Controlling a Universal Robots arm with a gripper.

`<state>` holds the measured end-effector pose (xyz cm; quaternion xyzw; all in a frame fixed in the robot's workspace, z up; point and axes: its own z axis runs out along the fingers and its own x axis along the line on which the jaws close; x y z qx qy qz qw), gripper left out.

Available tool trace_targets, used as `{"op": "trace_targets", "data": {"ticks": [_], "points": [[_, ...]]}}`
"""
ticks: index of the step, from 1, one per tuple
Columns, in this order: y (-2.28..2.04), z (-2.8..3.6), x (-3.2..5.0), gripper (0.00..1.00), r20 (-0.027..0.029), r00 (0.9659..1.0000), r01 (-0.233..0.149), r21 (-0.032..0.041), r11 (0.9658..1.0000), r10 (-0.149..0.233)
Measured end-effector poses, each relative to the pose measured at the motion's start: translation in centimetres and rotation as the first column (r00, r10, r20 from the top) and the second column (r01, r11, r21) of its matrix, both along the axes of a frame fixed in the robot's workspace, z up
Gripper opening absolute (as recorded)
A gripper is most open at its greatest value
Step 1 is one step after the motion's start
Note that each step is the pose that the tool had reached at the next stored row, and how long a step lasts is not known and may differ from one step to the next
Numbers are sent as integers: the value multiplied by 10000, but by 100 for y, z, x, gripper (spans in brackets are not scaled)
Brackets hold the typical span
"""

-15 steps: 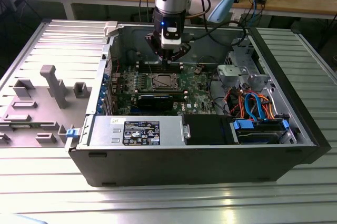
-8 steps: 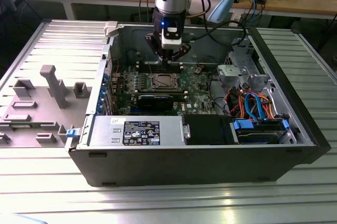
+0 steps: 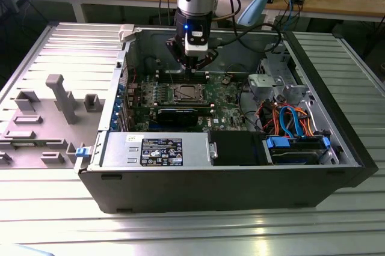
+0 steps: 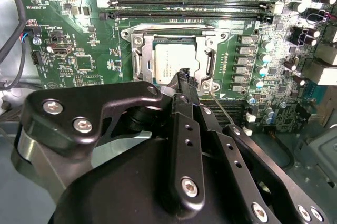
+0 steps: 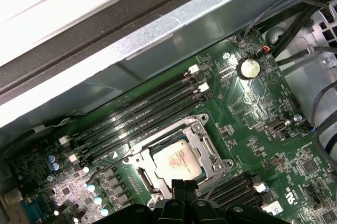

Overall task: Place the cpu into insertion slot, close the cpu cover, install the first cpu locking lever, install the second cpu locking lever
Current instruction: 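Install the first cpu locking lever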

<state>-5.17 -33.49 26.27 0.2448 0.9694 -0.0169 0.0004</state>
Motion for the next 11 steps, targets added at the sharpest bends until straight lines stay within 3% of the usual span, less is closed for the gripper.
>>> {"op": "trace_targets", "data": {"ticks": [11], "points": [[0,0,0,11,0,9998,-181,0,9998,181]]}}
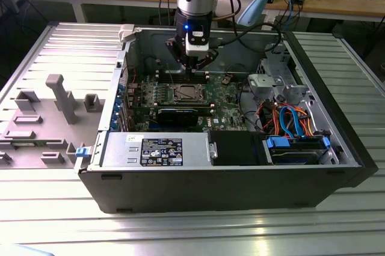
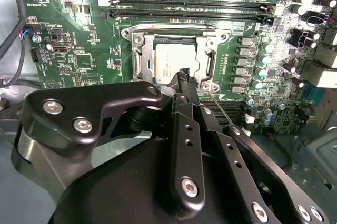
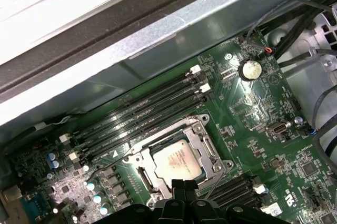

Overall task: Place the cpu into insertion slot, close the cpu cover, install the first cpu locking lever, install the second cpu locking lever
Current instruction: 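Install the first cpu locking lever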

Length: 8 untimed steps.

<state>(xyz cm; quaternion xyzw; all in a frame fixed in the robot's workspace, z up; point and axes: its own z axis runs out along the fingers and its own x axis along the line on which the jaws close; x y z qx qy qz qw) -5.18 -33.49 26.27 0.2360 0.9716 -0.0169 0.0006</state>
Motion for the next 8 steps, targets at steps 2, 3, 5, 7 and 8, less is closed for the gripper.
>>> {"op": "trace_targets", "data": {"ticks": [2,3,5,7,8], "points": [[0,0,0,11,0,10000,-36,0,10000,36],[0,0,0,11,1,10000,-47,0,10000,47],[0,0,0,11,0,10000,-78,0,10000,78],[0,0,0,11,0,9999,-109,0,9999,109],[0,0,0,11,0,9999,-129,1,9999,129]]}}
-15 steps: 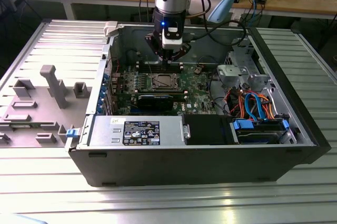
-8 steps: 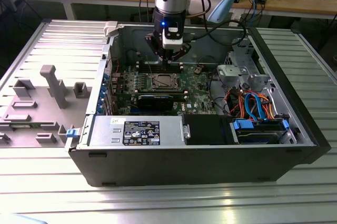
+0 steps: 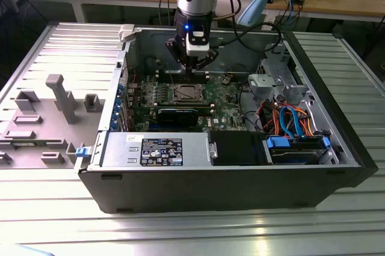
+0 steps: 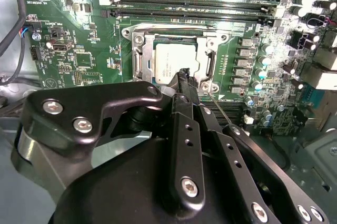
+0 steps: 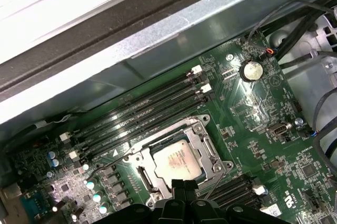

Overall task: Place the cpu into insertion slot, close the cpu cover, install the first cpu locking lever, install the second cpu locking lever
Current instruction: 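Install the first cpu locking lever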

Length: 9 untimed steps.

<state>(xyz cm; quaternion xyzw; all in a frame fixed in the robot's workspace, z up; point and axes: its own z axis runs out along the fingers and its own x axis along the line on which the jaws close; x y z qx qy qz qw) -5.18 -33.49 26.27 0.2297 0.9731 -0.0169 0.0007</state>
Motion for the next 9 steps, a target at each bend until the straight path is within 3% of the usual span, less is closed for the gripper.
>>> {"op": "trace_targets", "data": {"ticks": [9], "points": [[0,0,0,11,0,9999,-147,0,9999,147]]}}
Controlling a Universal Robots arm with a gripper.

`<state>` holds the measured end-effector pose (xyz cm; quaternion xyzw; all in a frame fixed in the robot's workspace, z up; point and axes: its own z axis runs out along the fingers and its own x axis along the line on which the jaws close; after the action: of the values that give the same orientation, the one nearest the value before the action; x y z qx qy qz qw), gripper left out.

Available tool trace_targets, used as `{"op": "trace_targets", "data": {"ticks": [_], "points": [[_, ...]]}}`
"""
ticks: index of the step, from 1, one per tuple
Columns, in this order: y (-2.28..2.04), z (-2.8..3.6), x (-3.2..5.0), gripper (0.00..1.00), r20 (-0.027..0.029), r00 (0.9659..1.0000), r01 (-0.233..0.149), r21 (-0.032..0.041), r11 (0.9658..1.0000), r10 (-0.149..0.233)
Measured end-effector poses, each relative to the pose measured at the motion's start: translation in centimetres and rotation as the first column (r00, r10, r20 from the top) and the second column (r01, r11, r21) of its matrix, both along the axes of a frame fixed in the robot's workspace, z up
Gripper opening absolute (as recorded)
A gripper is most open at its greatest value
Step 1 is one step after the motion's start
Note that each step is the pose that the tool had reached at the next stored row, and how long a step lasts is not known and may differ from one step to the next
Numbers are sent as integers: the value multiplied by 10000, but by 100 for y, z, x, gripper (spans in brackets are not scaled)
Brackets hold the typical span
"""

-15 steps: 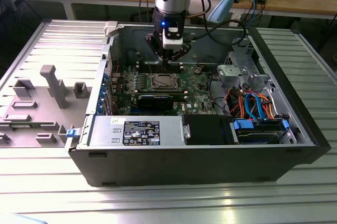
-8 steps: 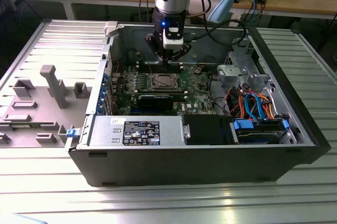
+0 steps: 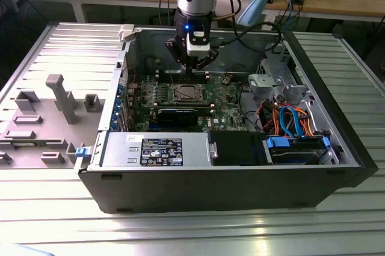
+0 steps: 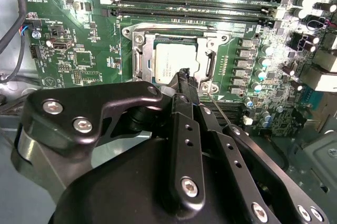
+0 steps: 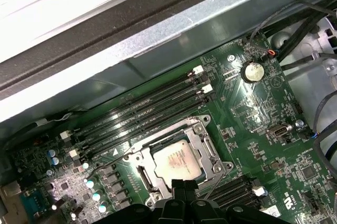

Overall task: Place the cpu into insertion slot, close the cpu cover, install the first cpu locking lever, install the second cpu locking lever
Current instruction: 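Install the first cpu locking lever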

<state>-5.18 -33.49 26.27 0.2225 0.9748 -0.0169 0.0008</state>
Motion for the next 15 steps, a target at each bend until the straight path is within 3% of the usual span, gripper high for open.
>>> {"op": "trace_targets", "data": {"ticks": [15], "points": [[0,0,0,11,0,9997,-246,0,9997,246]]}}
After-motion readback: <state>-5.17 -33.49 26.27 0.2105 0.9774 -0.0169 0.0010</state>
